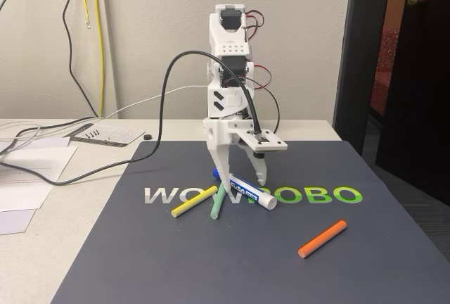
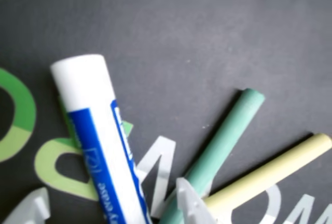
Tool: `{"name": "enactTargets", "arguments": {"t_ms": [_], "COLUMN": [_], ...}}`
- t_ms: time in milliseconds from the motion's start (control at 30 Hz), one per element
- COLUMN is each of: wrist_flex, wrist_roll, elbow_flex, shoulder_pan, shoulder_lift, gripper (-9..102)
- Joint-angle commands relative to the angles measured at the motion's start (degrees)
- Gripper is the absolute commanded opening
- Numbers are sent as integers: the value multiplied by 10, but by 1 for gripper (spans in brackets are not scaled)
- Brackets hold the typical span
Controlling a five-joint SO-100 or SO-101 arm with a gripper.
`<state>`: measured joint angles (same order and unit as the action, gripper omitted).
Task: Pick up the blue marker.
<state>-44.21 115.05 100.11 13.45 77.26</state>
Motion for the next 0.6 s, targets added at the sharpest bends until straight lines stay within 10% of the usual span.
{"name": "enactTargets", "arguments": {"t_ms": [0, 567], "wrist_flex": [7, 0], "wrist_roll": [-8, -42], "elbow_flex": [-4, -8], "shoulder_pan": [4, 24], "shoulder_lift": [14, -10], "gripper": [32, 21]}}
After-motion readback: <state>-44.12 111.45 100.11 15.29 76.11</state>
